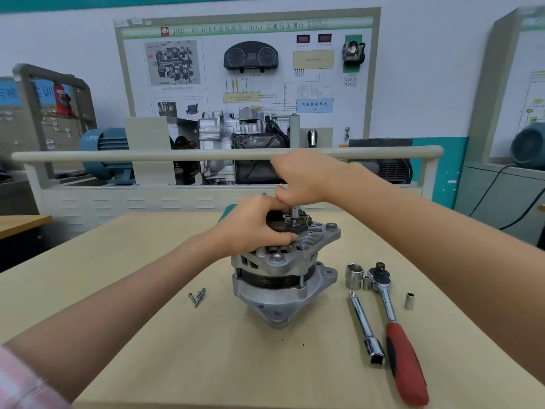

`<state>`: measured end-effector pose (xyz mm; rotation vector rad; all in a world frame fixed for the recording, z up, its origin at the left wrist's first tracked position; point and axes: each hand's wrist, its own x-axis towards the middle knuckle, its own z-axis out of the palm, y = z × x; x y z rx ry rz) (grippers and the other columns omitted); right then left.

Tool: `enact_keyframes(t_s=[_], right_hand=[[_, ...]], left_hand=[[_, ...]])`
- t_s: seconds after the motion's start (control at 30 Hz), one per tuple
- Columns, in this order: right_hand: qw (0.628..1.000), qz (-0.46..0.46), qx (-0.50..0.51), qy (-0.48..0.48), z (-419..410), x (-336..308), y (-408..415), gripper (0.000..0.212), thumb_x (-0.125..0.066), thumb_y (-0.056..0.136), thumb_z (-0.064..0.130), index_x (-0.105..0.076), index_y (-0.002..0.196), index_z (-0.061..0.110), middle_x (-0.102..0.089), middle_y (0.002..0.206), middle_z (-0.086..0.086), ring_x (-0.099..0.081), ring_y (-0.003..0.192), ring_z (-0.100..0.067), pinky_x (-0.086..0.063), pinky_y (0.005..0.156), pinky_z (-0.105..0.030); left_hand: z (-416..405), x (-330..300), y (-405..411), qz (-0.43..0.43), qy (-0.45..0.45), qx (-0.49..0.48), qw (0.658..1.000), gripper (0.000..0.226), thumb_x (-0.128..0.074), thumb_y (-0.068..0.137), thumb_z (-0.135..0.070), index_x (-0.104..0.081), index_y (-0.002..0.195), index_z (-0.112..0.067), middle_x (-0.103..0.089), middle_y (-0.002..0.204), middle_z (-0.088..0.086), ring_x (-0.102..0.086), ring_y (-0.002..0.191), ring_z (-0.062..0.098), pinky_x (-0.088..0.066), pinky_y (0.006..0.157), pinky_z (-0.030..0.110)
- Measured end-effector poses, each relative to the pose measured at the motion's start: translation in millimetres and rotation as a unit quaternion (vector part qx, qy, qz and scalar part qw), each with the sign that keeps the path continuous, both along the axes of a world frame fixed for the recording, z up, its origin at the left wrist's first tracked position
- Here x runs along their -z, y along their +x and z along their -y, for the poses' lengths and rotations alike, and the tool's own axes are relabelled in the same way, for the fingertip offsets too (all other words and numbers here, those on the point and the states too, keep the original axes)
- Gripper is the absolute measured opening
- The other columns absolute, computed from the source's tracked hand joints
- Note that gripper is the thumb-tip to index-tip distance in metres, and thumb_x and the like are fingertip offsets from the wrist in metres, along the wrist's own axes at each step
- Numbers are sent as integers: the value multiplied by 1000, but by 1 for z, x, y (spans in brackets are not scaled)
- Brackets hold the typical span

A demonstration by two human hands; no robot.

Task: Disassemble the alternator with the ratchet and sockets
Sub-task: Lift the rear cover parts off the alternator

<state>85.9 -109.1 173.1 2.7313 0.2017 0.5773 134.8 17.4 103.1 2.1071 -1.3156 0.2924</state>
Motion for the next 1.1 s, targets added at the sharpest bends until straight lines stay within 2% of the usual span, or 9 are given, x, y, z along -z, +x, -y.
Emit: enact_keyframes(t_s=[0.1, 0.23, 0.37, 0.47, 0.7, 0.8, 0.87, 0.97, 1.1], right_hand=[[996, -2, 63, -67, -5, -5, 1, 18, -41, 95, 24, -45, 86, 10, -39, 69, -1, -46, 70, -23, -30, 49, -29], [999, 19, -3, -40, 1, -3, 0, 18, -39, 98, 27, -41, 87, 14, -41, 74, 0, -43, 73, -23, -33, 60, -31], [997, 22, -72, -8, 3, 1, 0, 13, -41, 98, 25, -46, 93, 14, -40, 72, 4, -40, 72, -19, -31, 64, -30], [997, 17, -76, 15, 1, 0, 0, 12, -40, 97, 21, -49, 95, 12, -43, 75, 2, -40, 72, -20, -30, 63, -30], [969, 71, 236, -27, -20, 8, 4, 7, -50, 89, 14, -52, 82, 12, -36, 64, -2, -46, 60, -19, -30, 43, -23], [983, -10, 181, -8, -17, -5, 1, 24, -52, 89, 21, -46, 68, 10, -43, 62, -1, -45, 56, -15, -34, 45, -26], [974, -119, 182, 59, -15, -19, -3, 30, -54, 88, 25, -55, 62, 10, -55, 52, 2, -47, 48, -12, -38, 48, -24], [911, -287, 249, 157, -12, -33, -4, 25, -53, 92, 29, -66, 84, 9, -54, 73, -3, -44, 59, -16, -38, 54, -22], [886, -336, 272, 166, -9, -37, -3, 32, -56, 91, 39, -66, 96, 10, -47, 84, -5, -41, 73, -18, -36, 68, -26]], left_hand=[[0, 0, -1, -19, -5, 12, 1000, 26, -77, 74, -26, -58, 85, -40, -71, 93, 1, -69, 81, 26, -57, 71, 45], [0, 2, 2, -95, -3, 42, 995, 21, -74, 80, -26, -71, 97, -13, -64, 102, 16, -63, 89, 30, -53, 75, 39], [2, 4, 2, -191, -38, 32, 980, 23, -57, 93, -36, -73, 104, -24, -70, 101, -4, -64, 95, 10, -49, 89, 29], [7, 5, 3, -221, -84, 4, 972, 19, -61, 91, -34, -75, 97, -23, -69, 101, -8, -64, 98, 11, -51, 91, 30], [19, 9, -4, -237, -176, -37, 955, 7, -77, 75, -28, -73, 74, -22, -73, 82, -3, -65, 79, 12, -53, 84, 35], [18, 9, -1, -240, -155, -34, 958, 9, -77, 75, -33, -73, 76, -25, -74, 85, -3, -69, 86, 13, -55, 85, 33], [12, 6, 2, -248, -115, -3, 962, 5, -75, 78, -34, -74, 80, -30, -74, 85, -11, -68, 88, 7, -54, 83, 24], [0, -3, 4, -171, -13, 53, 984, 14, -76, 78, -30, -68, 83, -41, -68, 84, -21, -60, 79, -12, -45, 72, 3], [-3, -7, 7, -47, 75, 29, 996, 35, -78, 76, -32, -58, 105, -33, -59, 108, -6, -53, 98, 5, -38, 82, 6]])
